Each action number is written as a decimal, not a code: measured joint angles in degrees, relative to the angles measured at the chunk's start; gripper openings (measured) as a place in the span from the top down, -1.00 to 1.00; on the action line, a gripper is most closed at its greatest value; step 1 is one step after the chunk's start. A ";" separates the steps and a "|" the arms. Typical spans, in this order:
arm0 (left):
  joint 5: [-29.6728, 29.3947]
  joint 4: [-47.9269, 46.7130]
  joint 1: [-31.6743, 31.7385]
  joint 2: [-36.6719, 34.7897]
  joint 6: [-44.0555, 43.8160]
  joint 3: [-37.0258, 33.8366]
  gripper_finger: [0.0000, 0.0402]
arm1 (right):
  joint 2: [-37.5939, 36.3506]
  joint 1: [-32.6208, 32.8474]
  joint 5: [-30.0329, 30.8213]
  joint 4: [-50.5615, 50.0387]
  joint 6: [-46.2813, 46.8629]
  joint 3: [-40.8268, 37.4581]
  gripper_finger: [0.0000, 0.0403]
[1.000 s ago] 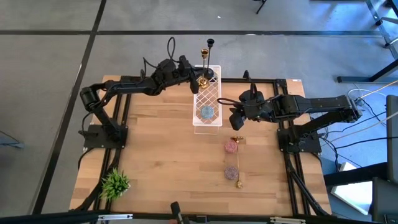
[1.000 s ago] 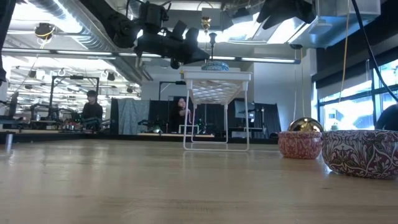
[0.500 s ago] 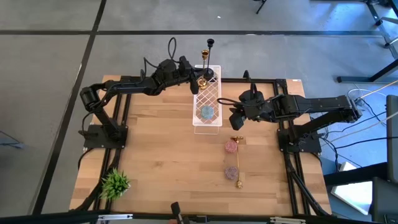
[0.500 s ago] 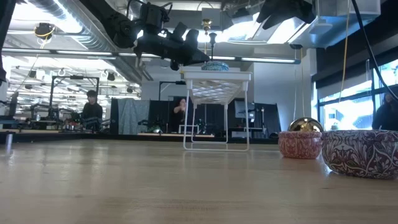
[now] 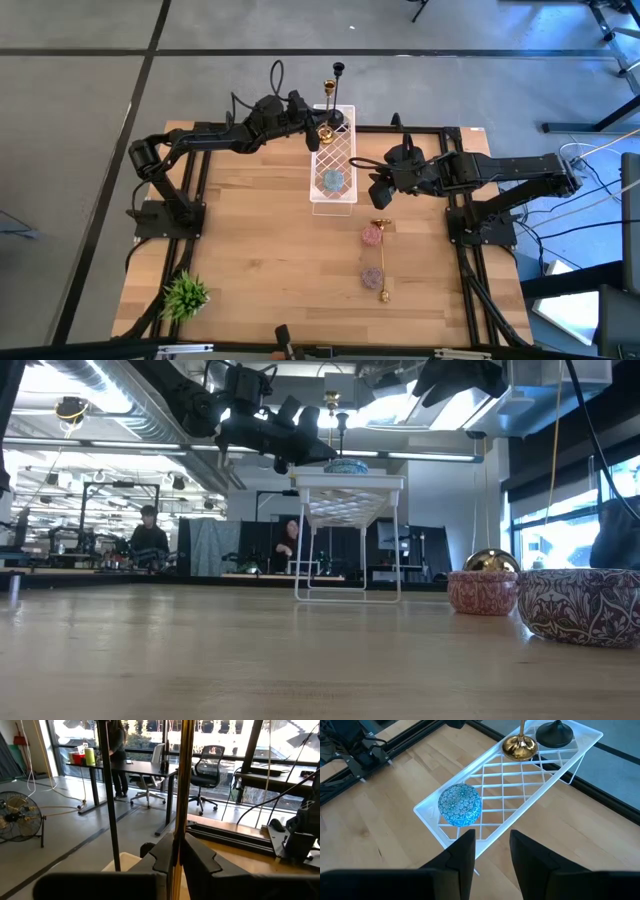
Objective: Pick & Place candle stick holders
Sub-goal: Put the left gold candle holder on the shelf
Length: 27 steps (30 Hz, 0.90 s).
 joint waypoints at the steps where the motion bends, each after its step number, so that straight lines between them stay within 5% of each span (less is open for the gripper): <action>1: 0.01 -0.06 0.00 0.00 0.00 0.01 0.86 | 0.00 0.00 0.00 0.00 0.00 0.00 0.38; 27: -0.05 -1.18 0.00 0.00 0.57 0.02 0.85 | 0.00 0.00 0.02 0.44 0.00 0.00 0.38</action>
